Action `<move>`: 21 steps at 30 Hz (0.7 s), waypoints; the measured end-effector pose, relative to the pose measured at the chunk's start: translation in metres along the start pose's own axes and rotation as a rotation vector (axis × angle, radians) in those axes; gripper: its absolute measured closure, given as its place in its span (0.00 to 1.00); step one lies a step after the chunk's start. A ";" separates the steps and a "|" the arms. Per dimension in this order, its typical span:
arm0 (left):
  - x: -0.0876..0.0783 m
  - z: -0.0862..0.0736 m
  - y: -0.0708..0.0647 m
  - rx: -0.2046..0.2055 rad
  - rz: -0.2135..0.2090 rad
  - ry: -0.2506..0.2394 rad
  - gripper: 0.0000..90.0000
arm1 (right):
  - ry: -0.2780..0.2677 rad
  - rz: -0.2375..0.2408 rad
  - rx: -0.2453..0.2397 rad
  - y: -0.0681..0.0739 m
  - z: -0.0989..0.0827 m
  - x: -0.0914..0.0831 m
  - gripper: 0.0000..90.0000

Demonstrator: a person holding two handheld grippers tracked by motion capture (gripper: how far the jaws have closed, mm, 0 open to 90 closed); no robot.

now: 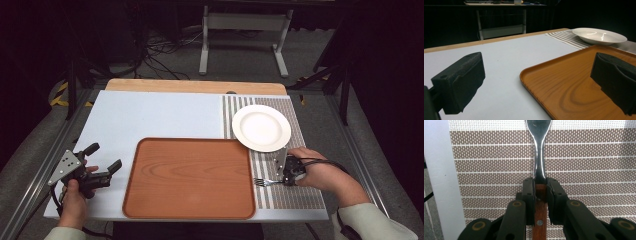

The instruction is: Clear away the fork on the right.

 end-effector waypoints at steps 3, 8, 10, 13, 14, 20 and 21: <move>0.000 0.000 0.000 -0.002 0.002 -0.001 0.00 | 0.000 -0.002 0.007 -0.001 -0.001 -0.001 0.87; 0.000 0.000 0.001 -0.007 0.005 -0.001 0.00 | -0.045 -0.023 0.016 -0.002 0.002 -0.011 0.87; 0.000 0.000 0.001 -0.007 0.005 -0.002 0.00 | -0.040 -0.028 0.016 -0.002 0.003 -0.016 0.87; 0.000 0.001 0.000 -0.007 0.005 -0.003 0.00 | -0.057 -0.033 0.032 -0.002 0.005 -0.024 0.87; 0.000 0.001 0.001 -0.008 0.006 -0.003 0.00 | -0.067 -0.039 0.039 -0.002 0.007 -0.026 0.87; 0.000 0.000 0.001 -0.010 0.006 -0.002 0.00 | -0.111 -0.068 0.060 -0.006 0.012 -0.039 0.87; 0.000 0.000 0.001 -0.011 0.006 -0.002 0.00 | -0.126 -0.076 0.054 -0.008 0.014 -0.040 0.87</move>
Point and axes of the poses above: each handheld gripper's, and its own axes: x roughly forward along the jaws, z roughly out of its top, y roughly to its left, the point moved 9 cm from there along x, roughly forward along the jaws, and after that the axes turned 7 degrees about -y, right-handed, at the moved point
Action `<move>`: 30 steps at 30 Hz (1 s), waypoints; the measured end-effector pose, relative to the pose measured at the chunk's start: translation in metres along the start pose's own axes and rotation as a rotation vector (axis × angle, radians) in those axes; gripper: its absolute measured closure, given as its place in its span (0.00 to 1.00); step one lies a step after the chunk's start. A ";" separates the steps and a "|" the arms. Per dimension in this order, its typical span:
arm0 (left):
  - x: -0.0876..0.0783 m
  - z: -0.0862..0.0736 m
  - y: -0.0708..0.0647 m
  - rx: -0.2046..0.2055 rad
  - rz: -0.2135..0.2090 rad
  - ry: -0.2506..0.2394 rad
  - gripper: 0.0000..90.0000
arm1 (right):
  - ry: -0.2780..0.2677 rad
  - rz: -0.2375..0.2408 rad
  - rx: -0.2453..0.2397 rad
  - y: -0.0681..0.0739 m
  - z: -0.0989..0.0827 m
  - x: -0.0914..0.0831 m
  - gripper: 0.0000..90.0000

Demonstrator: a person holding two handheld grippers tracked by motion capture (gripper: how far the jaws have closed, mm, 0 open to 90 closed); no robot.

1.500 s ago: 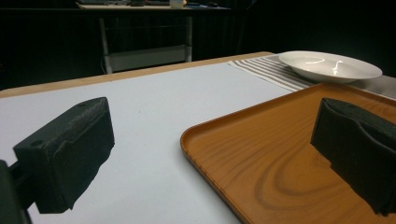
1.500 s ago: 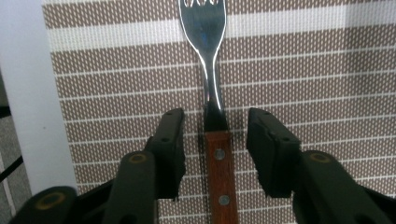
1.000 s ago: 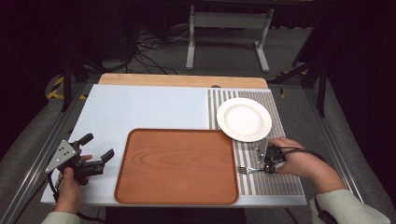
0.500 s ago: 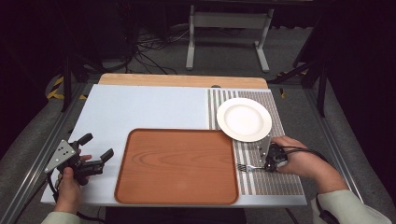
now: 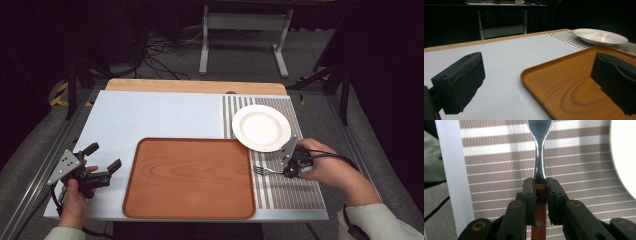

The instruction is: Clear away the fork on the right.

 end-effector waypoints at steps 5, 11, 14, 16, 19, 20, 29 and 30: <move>0.000 0.000 0.000 0.000 0.001 0.000 0.00 | -0.032 -0.019 0.053 -0.001 0.007 -0.007 0.87; 0.000 0.000 0.000 0.000 0.002 -0.002 0.00 | -0.088 -0.050 0.092 -0.002 0.019 -0.013 0.87; 0.000 0.000 0.000 0.000 0.002 -0.002 0.00 | -0.114 -0.066 0.107 -0.003 0.025 -0.014 0.87; 0.000 0.000 0.000 0.000 0.002 -0.002 0.00 | -0.154 -0.074 0.126 -0.004 0.034 -0.015 0.87; 0.000 0.000 0.000 0.000 0.001 -0.002 0.00 | -0.201 -0.083 0.150 -0.005 0.044 -0.017 0.87; 0.000 0.000 0.000 0.001 0.001 -0.002 0.00 | -0.220 -0.082 0.158 -0.005 0.049 -0.017 0.87; 0.000 0.000 0.000 0.001 0.000 -0.005 0.00 | -0.296 -0.062 0.247 0.000 0.077 -0.017 0.87; 0.000 0.000 0.000 0.001 -0.001 -0.004 0.00 | -0.303 -0.066 0.256 0.000 0.080 -0.017 0.87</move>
Point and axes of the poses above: each handheld gripper's, and its own axes: x roughly forward along the jaws, z roughly out of its top, y roughly to its left, the point moved 9 cm from there along x, roughly forward along the jaws, and after that the axes turned 7 degrees about -y, right-handed, at the moved point
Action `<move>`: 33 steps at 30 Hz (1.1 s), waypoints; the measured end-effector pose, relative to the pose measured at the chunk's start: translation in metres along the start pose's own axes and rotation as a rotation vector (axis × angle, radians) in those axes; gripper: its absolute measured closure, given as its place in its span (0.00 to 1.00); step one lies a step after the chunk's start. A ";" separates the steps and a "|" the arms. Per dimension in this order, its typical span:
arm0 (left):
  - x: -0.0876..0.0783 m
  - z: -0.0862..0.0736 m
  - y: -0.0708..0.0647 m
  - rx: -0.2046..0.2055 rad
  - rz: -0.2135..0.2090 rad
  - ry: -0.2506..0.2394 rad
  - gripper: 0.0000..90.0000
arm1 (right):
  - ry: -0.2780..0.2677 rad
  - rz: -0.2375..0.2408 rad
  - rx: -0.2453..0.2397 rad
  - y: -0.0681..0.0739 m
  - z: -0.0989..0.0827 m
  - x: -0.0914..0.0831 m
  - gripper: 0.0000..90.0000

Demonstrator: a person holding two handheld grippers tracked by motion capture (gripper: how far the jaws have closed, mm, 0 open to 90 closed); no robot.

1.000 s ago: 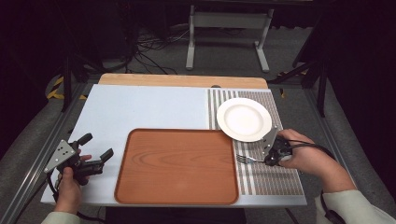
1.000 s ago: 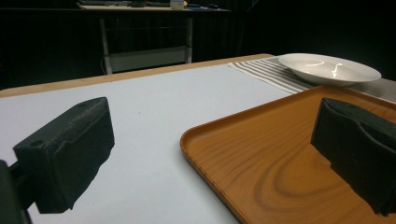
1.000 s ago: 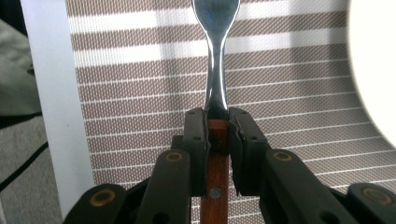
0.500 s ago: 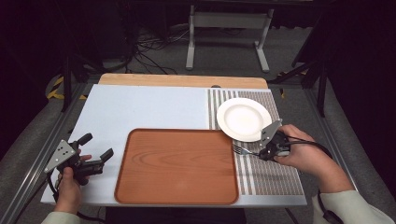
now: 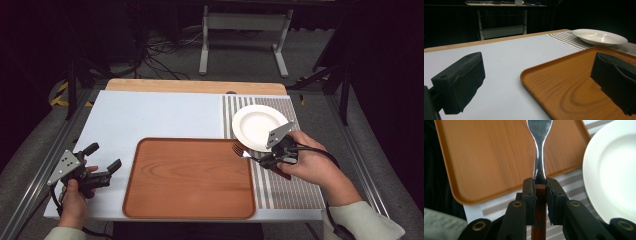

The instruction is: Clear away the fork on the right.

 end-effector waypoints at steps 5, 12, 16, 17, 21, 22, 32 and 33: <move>0.000 0.000 0.000 0.001 0.003 -0.001 0.00 | -0.043 -0.010 0.067 0.005 0.014 0.003 0.87; 0.000 0.000 -0.001 0.003 0.003 -0.002 0.00 | -0.048 -0.009 0.167 0.012 0.024 0.013 0.87; 0.000 0.001 0.000 0.003 0.004 -0.003 0.00 | -0.049 -0.014 0.217 0.015 0.030 0.018 0.87; 0.000 0.001 0.000 0.002 0.004 -0.004 0.00 | -0.054 -0.015 0.231 0.015 0.032 0.020 0.87; 0.000 0.001 0.000 0.001 0.005 -0.005 0.00 | -0.049 -0.015 0.278 0.018 0.035 0.024 0.87; 0.000 0.001 0.000 0.001 0.005 -0.005 0.00 | -0.045 -0.018 0.294 0.019 0.036 0.025 0.87; 0.000 0.001 0.000 0.002 0.003 -0.005 0.00 | -0.069 -0.015 0.431 0.025 0.046 0.037 0.87; 0.000 0.001 0.000 0.002 0.003 -0.005 0.00 | -0.062 -0.009 0.450 0.027 0.046 0.039 0.87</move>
Point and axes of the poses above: each handheld gripper's, and its own axes: x roughly forward along the jaws, z roughly out of its top, y roughly to its left, the point moved 9 cm from there along x, roughly forward along the jaws, and after that the axes turned 7 degrees about -y, right-handed, at the moved point
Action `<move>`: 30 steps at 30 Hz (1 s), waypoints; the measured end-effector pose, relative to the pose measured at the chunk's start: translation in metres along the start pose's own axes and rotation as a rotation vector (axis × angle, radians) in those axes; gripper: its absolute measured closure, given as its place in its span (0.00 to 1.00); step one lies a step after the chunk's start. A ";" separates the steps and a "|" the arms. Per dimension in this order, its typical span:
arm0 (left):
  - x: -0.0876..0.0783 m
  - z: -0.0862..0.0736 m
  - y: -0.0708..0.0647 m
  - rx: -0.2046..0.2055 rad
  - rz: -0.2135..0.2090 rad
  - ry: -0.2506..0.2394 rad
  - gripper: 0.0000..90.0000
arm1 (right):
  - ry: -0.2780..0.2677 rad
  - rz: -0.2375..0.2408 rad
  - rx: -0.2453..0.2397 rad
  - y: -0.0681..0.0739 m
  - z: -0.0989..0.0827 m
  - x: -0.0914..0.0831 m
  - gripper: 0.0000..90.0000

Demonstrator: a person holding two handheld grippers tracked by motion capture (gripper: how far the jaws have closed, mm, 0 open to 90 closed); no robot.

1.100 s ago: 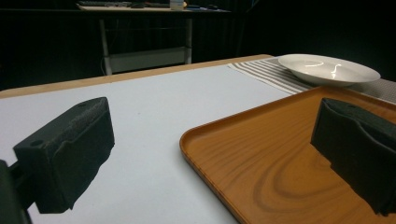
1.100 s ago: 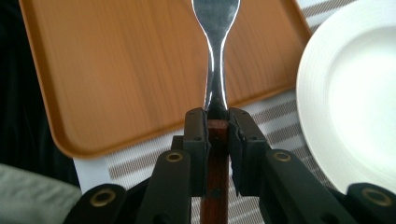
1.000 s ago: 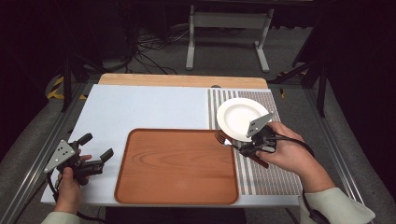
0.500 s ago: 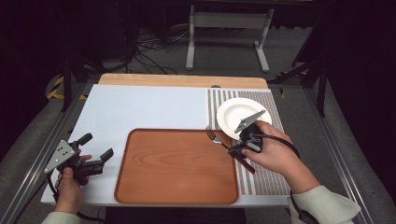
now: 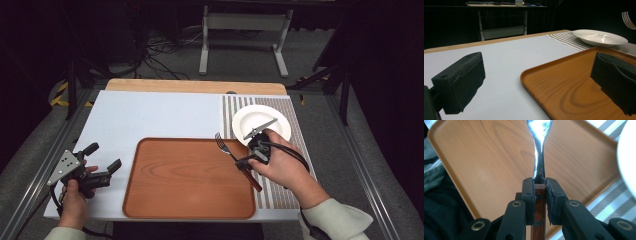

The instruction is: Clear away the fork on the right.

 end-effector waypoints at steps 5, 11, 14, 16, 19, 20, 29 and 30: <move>0.000 0.000 0.000 0.000 0.001 -0.001 0.00 | 0.016 -0.018 0.027 0.002 -0.001 0.008 0.87; 0.000 0.000 0.001 -0.002 0.001 -0.001 0.00 | 0.033 -0.025 0.074 0.005 -0.001 0.019 0.87; 0.000 0.000 0.001 -0.002 0.001 -0.001 0.00 | 0.040 -0.026 0.087 0.006 -0.001 0.023 0.87; 0.000 0.000 0.001 -0.002 0.001 -0.001 0.00 | 0.045 -0.026 0.093 0.006 -0.001 0.025 0.87; 0.000 0.000 0.001 -0.002 0.000 0.001 0.00 | 0.061 -0.030 0.119 0.005 -0.003 0.030 0.87; 0.000 0.000 0.001 -0.002 0.000 0.002 0.00 | 0.067 -0.035 0.135 0.005 -0.004 0.032 0.87; 0.000 0.000 0.001 -0.003 0.003 0.000 0.00 | 0.119 -0.062 0.203 0.001 -0.010 0.047 0.87; 0.000 0.000 0.001 -0.002 0.002 0.000 0.00 | 0.124 -0.063 0.211 0.001 -0.011 0.049 0.87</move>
Point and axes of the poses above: each handheld gripper's, and its own axes: x roughly forward along the jaws, z roughly out of its top, y roughly to its left, the point moved 9 cm from there along x, roughly forward along the jaws, and after that the axes turned 7 degrees about -y, right-handed, at the moved point
